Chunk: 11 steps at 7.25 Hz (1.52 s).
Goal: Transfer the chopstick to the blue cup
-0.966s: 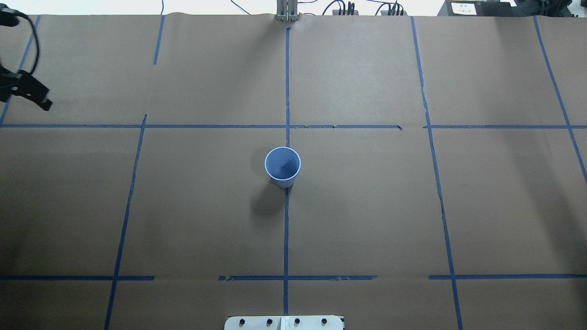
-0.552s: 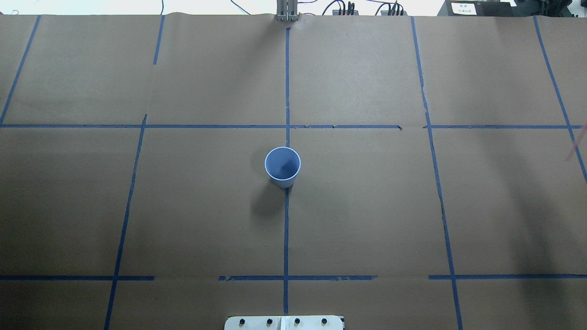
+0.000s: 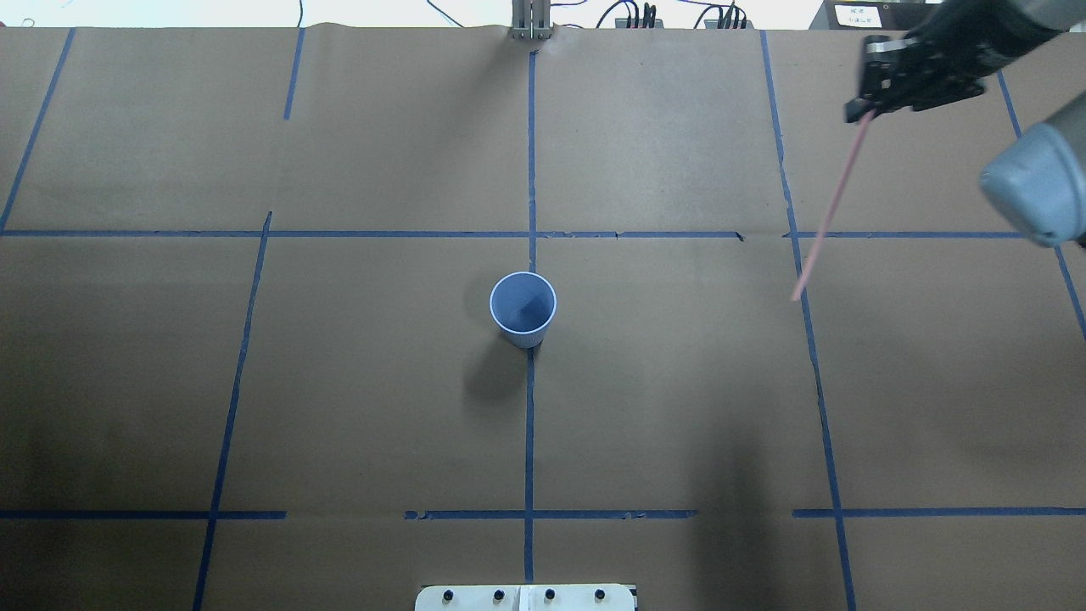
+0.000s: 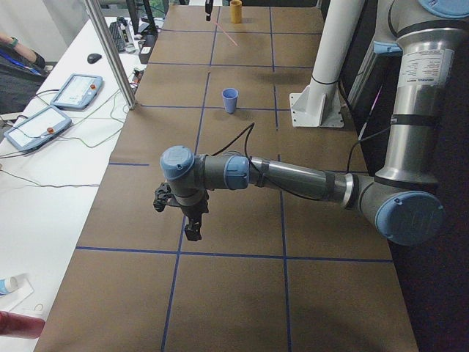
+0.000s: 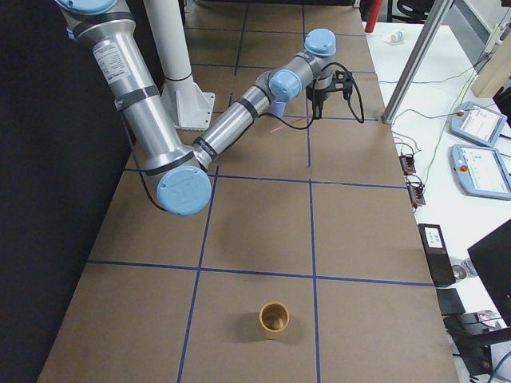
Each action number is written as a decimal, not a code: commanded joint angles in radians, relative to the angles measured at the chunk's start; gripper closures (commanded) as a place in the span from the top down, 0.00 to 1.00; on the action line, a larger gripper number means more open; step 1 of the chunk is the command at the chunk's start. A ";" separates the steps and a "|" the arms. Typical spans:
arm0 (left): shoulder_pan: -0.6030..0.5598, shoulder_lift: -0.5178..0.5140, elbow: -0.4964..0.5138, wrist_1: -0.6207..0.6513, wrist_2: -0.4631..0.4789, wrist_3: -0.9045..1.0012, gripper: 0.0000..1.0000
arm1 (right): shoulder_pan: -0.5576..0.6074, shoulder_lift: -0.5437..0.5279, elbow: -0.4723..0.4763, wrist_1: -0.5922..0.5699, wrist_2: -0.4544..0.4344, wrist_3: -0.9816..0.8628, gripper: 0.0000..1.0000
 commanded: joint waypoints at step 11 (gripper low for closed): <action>0.000 0.058 -0.010 0.001 -0.004 -0.008 1.00 | -0.438 0.491 -0.383 -0.069 -0.488 0.395 0.00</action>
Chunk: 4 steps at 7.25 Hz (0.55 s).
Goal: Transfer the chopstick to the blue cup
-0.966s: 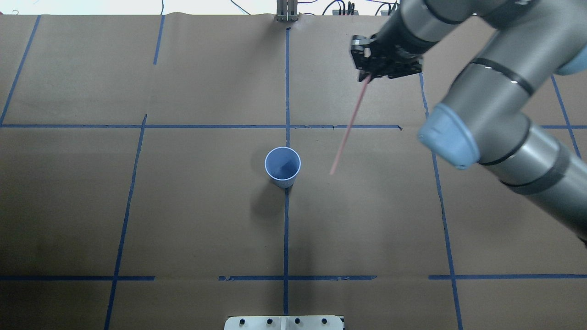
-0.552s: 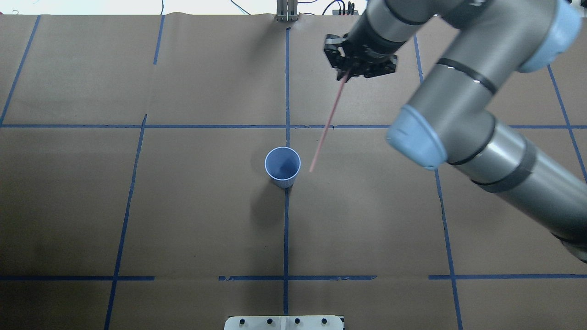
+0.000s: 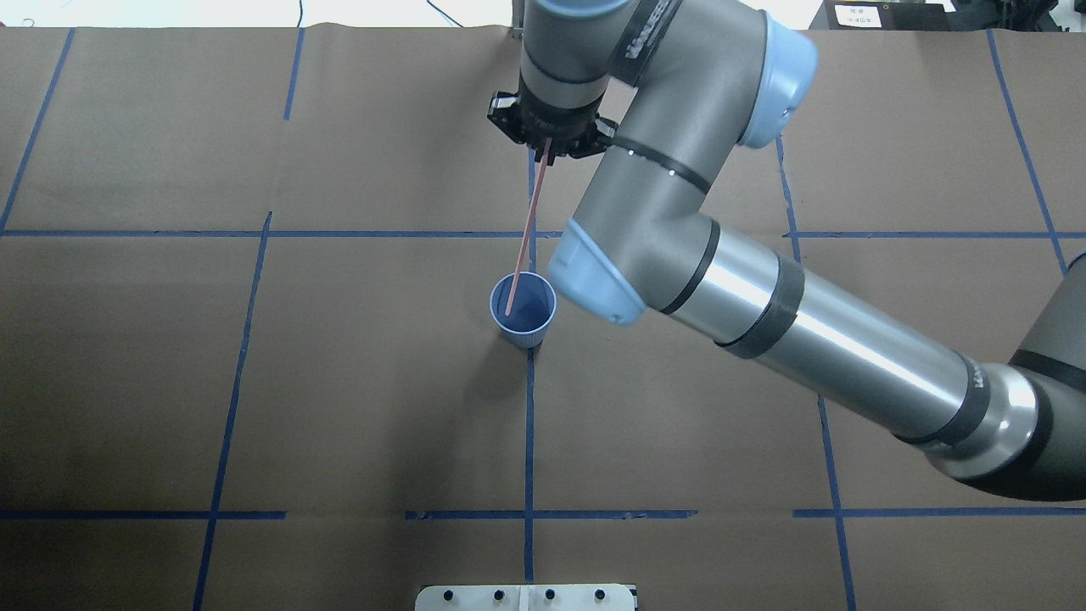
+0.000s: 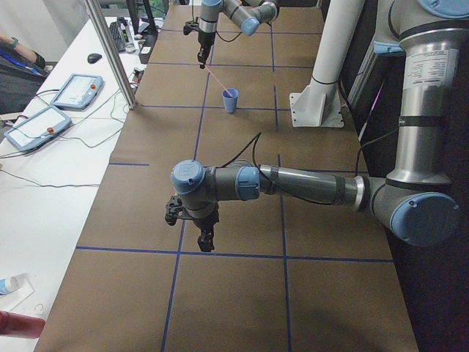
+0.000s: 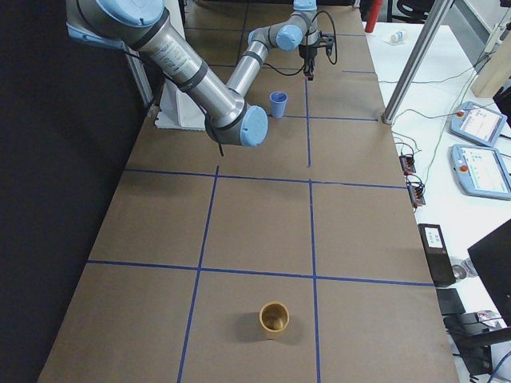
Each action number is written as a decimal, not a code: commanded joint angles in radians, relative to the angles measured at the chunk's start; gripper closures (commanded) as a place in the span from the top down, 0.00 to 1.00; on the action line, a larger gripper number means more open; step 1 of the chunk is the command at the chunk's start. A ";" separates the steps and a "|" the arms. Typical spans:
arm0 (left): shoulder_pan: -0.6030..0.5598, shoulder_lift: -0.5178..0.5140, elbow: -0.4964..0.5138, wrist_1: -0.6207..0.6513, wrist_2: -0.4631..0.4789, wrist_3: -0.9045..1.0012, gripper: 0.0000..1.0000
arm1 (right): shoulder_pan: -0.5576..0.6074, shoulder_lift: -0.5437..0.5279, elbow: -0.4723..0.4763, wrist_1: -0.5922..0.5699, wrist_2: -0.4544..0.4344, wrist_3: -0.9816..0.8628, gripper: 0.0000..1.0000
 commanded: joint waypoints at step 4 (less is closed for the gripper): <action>0.000 -0.001 -0.001 0.000 0.000 0.000 1.00 | -0.073 -0.038 -0.008 0.002 -0.082 0.001 0.00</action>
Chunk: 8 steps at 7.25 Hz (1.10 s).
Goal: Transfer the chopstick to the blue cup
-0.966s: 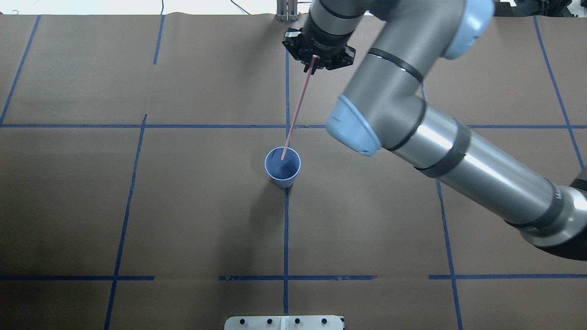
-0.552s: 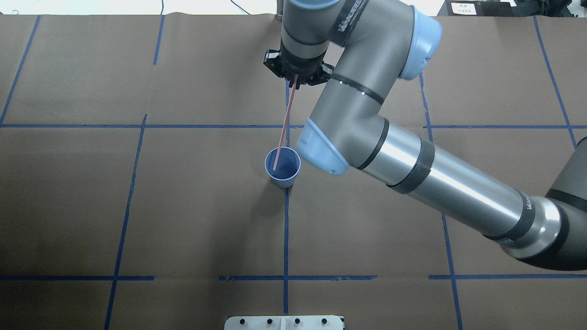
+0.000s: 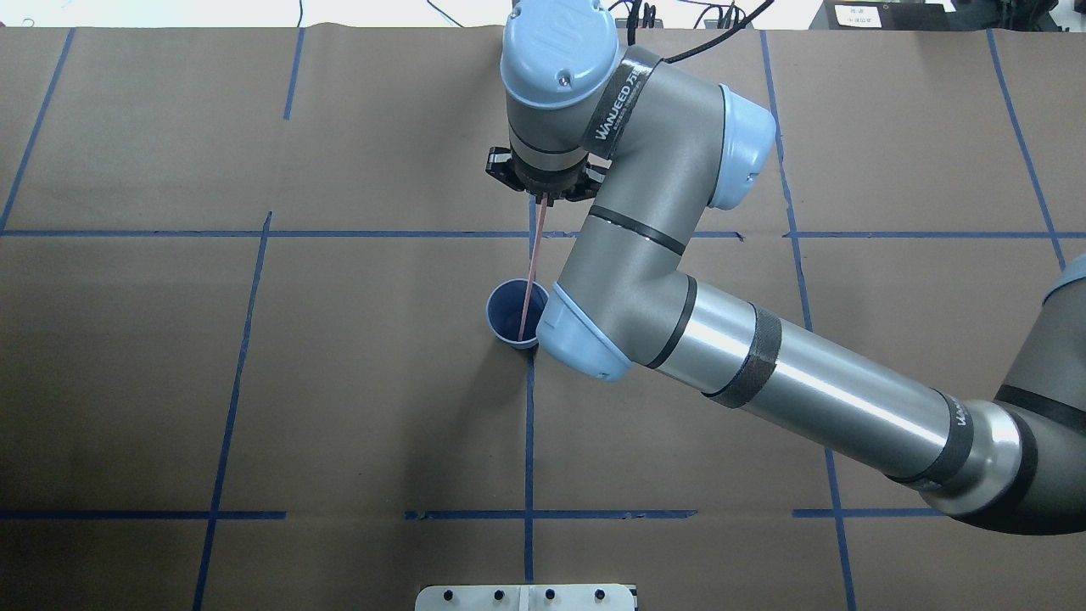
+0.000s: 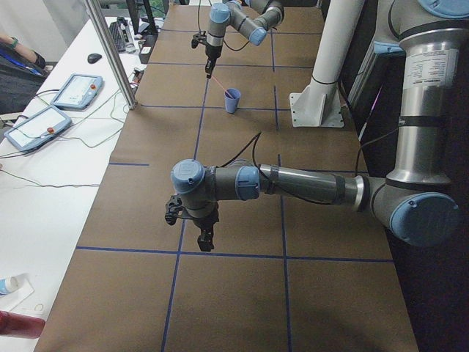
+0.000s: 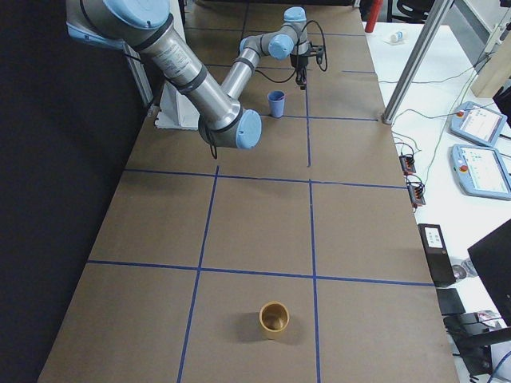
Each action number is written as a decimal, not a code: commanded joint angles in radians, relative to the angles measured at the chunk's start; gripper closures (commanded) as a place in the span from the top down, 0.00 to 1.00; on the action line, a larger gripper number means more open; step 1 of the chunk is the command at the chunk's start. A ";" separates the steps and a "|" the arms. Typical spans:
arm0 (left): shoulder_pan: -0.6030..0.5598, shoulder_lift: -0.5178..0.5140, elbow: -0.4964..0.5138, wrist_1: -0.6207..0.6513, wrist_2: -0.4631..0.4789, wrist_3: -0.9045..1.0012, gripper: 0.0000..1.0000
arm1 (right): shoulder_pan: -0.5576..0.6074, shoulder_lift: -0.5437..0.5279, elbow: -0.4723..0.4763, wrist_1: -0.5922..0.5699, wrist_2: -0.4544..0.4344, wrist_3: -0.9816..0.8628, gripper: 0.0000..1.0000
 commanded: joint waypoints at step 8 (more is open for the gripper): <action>0.002 -0.001 0.001 -0.002 0.000 0.000 1.00 | 0.009 -0.011 0.012 0.019 0.044 0.002 1.00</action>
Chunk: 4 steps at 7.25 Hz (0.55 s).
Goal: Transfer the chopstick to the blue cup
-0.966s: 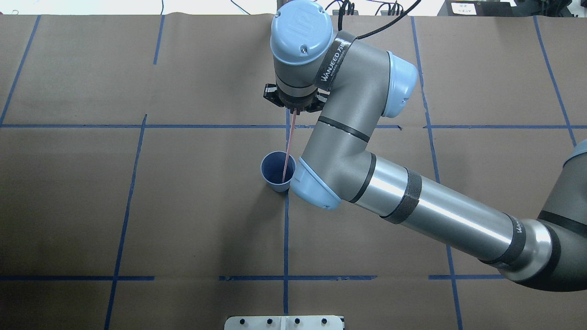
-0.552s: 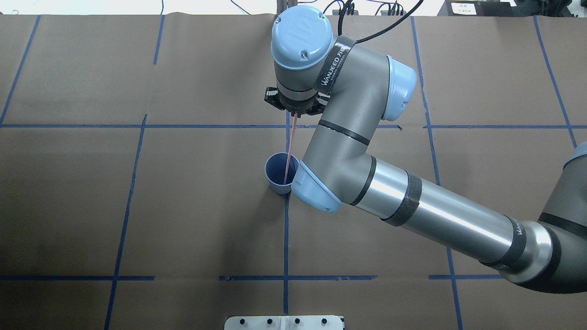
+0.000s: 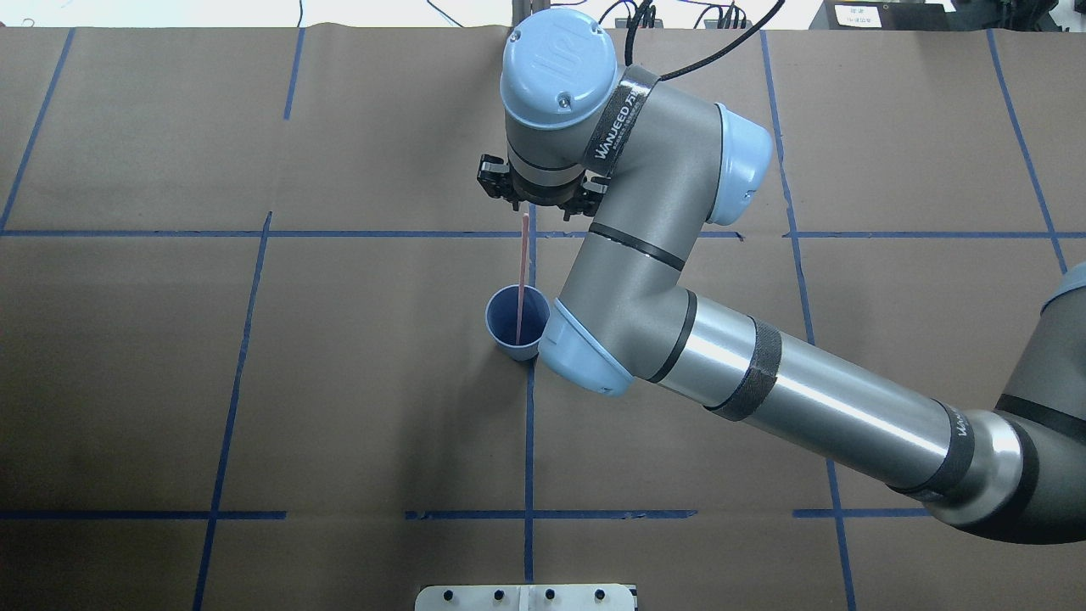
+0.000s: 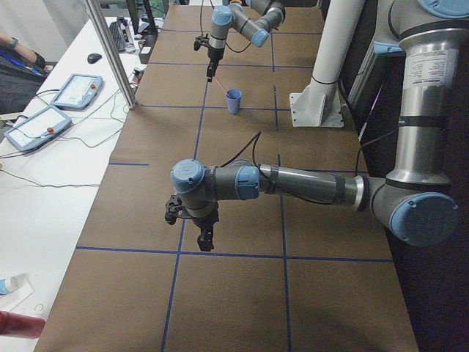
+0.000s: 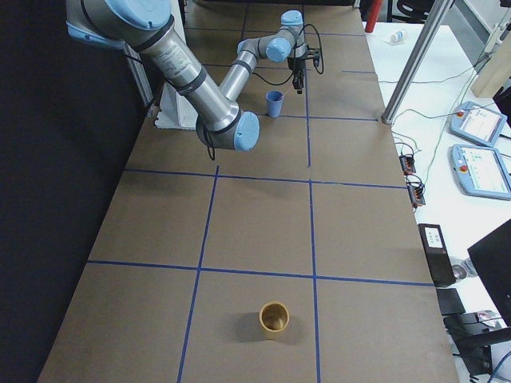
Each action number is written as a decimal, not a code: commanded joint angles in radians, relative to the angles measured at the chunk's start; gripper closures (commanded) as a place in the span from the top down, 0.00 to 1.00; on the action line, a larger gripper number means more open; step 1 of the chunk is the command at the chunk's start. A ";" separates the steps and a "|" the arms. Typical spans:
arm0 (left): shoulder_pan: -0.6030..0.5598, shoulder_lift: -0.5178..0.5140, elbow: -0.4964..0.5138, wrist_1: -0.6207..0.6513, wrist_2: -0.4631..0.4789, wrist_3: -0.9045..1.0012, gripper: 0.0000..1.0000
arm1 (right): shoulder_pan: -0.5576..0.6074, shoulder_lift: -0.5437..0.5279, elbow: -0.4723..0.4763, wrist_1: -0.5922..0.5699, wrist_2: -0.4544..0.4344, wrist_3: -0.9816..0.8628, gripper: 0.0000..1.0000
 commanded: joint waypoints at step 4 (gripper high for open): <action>0.002 0.000 0.015 0.000 -0.002 0.002 1.00 | 0.244 -0.107 -0.009 -0.010 0.341 -0.310 1.00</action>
